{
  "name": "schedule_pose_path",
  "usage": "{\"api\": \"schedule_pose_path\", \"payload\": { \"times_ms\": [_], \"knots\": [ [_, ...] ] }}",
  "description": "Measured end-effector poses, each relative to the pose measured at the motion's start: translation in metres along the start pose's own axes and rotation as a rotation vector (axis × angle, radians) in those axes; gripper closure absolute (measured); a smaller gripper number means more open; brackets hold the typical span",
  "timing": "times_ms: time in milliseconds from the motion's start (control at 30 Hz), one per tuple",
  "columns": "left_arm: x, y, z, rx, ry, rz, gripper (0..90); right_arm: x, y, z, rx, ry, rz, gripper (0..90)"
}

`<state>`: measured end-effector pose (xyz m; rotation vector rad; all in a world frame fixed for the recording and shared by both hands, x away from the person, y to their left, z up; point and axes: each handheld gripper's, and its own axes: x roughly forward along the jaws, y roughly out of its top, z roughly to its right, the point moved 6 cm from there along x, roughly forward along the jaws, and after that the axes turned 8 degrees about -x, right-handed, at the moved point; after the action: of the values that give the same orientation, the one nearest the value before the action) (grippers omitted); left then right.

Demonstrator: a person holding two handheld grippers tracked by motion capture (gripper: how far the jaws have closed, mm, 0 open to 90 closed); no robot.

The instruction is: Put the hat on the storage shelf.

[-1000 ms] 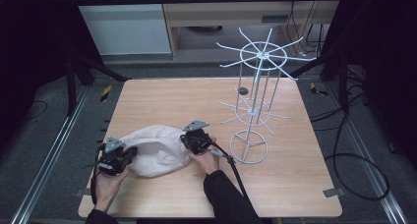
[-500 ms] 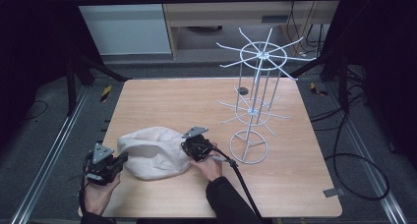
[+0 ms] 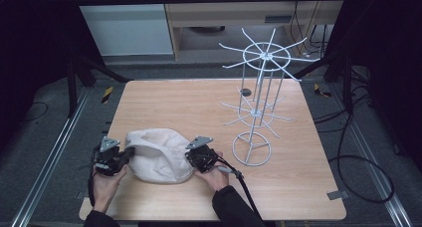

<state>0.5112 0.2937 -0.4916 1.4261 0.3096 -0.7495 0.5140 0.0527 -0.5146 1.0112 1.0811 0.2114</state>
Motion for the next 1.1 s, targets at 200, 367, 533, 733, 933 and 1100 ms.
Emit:
{"api": "schedule_pose_path", "payload": {
  "times_ms": [200, 367, 533, 733, 933, 1100],
  "knots": [
    [0.021, 0.014, 0.01, 0.011, -0.016, 0.012, 90.0, -0.01, -0.009, -0.015, -0.005, 0.027, 0.011, 90.0],
    [0.036, 0.018, 0.021, 0.026, -0.029, -0.004, 90.0, -0.013, -0.011, -0.026, 0.005, 0.058, 0.03, 90.0],
    [0.045, 0.025, 0.028, 0.02, -0.054, -0.002, 90.0, -0.013, -0.012, -0.036, 0.005, 0.081, 0.041, 90.0],
    [0.056, 0.028, 0.035, 0.019, -0.081, -0.011, 90.0, -0.009, -0.009, -0.049, 0.006, 0.11, 0.065, 90.0],
    [0.059, 0.03, 0.047, 0.022, -0.11, -0.014, 90.0, -0.002, -0.003, -0.062, 0.002, 0.13, 0.089, 90.0],
    [0.054, 0.03, 0.049, 0.042, -0.117, -0.006, 90.0, 0.0, 0.0, -0.063, 0.007, 0.133, 0.104, 90.0]
  ]
}}
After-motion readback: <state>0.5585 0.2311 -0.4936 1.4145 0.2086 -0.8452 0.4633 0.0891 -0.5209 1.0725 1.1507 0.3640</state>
